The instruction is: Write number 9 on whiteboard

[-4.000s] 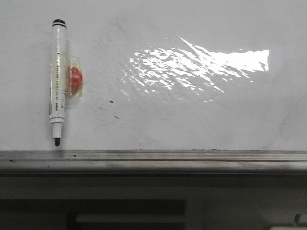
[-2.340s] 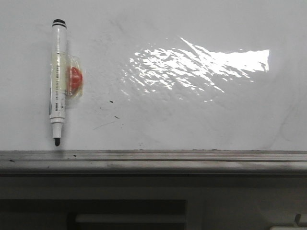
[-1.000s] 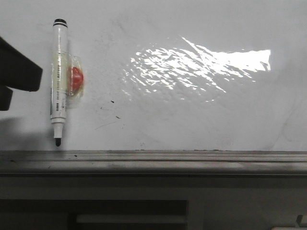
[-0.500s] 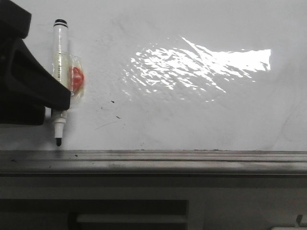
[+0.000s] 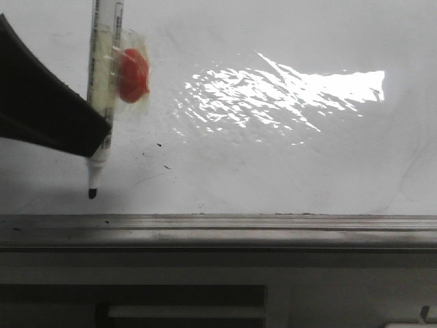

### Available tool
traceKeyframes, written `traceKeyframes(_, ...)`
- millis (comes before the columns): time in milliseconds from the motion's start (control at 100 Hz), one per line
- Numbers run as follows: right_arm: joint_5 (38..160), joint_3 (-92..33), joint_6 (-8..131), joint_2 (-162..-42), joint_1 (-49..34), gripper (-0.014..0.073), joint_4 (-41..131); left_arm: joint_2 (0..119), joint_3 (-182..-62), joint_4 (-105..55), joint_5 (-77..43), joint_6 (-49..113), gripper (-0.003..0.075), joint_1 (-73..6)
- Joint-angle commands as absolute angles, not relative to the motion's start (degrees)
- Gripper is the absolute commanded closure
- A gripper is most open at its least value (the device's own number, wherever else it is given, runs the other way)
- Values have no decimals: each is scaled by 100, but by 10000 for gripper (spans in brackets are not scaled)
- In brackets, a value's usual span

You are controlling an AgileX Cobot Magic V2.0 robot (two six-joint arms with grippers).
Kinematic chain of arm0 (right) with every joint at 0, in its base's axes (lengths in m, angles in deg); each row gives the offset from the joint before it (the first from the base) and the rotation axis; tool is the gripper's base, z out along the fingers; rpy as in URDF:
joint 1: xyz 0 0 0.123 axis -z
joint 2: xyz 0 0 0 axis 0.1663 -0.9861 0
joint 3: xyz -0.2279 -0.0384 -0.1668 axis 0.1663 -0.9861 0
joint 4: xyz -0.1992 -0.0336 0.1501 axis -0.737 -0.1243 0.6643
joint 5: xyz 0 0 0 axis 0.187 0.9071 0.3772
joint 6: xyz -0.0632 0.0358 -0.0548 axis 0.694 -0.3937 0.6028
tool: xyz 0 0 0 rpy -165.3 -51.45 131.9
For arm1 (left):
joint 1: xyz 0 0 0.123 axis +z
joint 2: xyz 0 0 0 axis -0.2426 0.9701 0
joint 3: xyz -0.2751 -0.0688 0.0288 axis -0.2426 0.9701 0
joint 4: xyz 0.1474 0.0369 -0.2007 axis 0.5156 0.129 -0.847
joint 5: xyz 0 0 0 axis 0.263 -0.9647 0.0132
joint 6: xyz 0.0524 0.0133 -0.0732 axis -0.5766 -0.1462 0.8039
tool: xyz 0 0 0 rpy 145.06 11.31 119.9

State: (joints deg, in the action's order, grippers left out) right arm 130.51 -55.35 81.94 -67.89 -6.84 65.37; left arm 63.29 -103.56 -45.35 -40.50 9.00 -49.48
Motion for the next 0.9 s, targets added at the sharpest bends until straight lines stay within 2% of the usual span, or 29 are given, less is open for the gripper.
traceKeyframes(0,12811,-5339,9043,-7135,-878,196,7330,6224,-10565,-4538,-4296,127,741,-4981)
traceKeyframes(300,12832,-5004,10687,-8617,-1555,193,8542,6224,-10565,-4490,-4559,-822,741,-5190)
traceKeyframes(670,11805,-3893,10769,-10463,-3389,193,8365,6224,-10565,-4157,-4406,-848,741,-5575)
traceKeyframes(890,11351,-3864,10769,-10958,-3822,193,8365,6224,-10565,-4157,-4417,-848,741,-5575)
